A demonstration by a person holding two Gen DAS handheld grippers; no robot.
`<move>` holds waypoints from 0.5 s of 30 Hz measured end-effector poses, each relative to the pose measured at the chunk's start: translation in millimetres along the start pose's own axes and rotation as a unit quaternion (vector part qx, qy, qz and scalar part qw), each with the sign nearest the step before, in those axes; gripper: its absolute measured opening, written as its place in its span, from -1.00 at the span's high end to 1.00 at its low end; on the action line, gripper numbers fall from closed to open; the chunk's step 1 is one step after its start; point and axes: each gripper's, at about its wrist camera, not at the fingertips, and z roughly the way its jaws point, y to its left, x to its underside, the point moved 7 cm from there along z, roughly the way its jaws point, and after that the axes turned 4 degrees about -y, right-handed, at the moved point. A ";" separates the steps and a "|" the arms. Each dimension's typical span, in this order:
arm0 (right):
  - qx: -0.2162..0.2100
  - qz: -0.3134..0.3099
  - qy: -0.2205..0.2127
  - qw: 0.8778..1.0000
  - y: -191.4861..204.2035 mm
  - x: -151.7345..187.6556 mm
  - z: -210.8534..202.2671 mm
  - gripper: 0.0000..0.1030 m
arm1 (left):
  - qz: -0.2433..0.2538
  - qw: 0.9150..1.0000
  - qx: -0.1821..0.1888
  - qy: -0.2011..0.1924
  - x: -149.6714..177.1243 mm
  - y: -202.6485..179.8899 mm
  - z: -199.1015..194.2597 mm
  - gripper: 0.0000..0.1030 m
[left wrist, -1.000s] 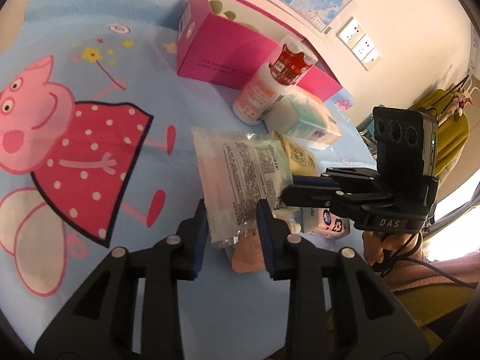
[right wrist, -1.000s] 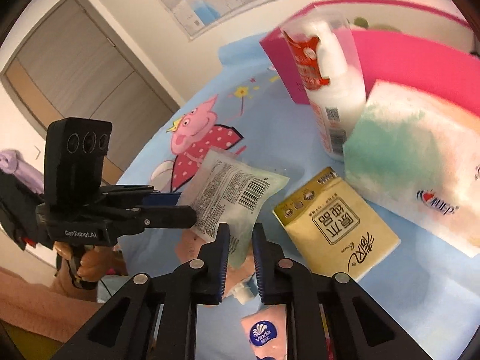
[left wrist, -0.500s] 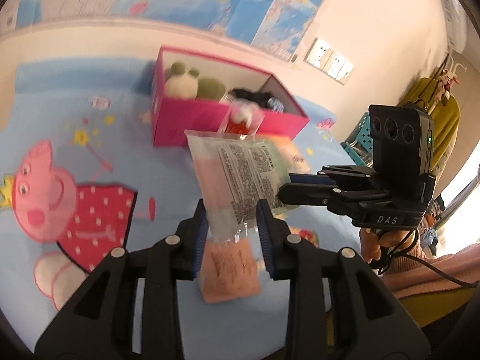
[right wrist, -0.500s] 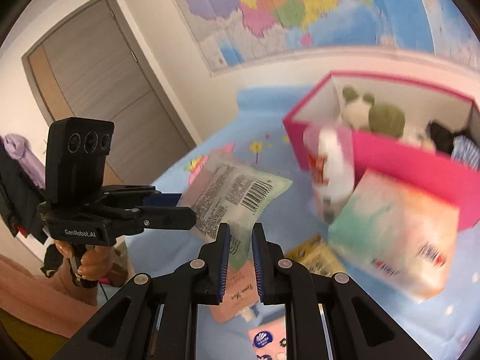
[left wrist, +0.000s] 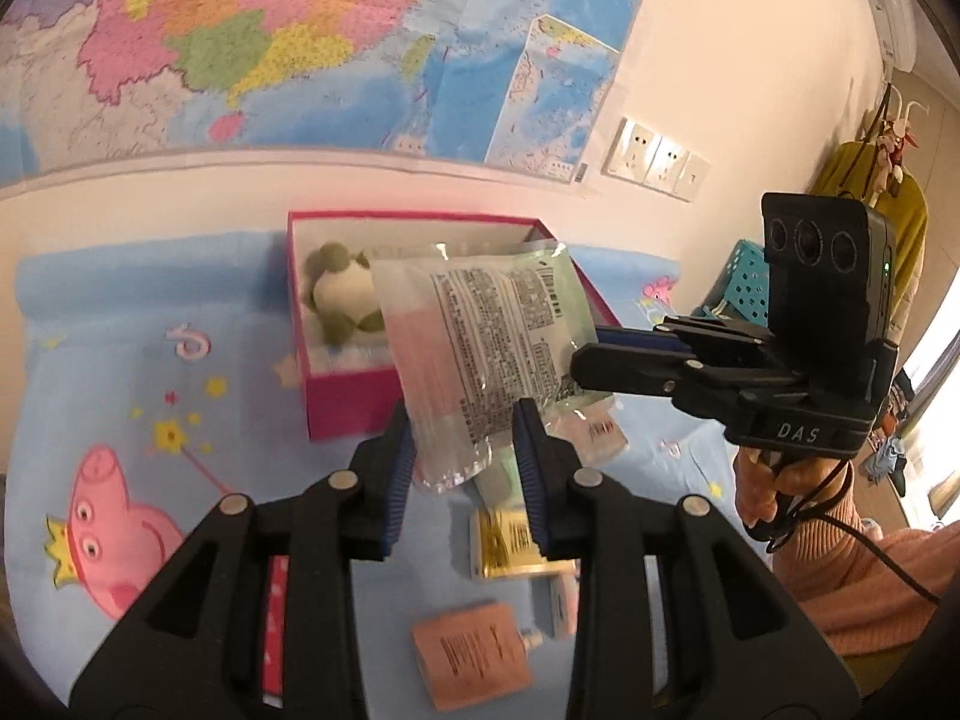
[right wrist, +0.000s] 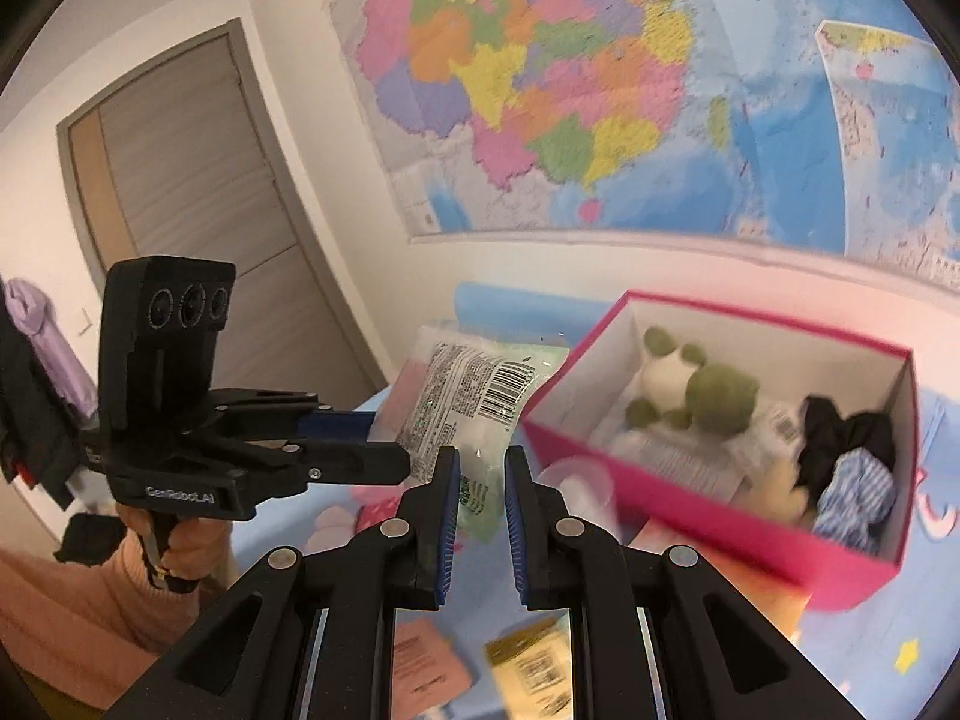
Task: Organize soft objects
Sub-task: 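Carry the clear packet over the pink box and open the right tool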
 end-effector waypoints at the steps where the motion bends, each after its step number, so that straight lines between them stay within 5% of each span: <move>1: 0.004 0.001 0.000 1.000 -4.8 -3.5 2.1 0.72 | -0.002 1.000 -0.002 0.001 -3.8 2.1 4.1 0.34; 15: 0.039 0.043 0.040 0.998 -73.9 -14.6 55.3 0.72 | -0.023 0.997 -0.041 0.062 -26.2 35.7 81.7 0.35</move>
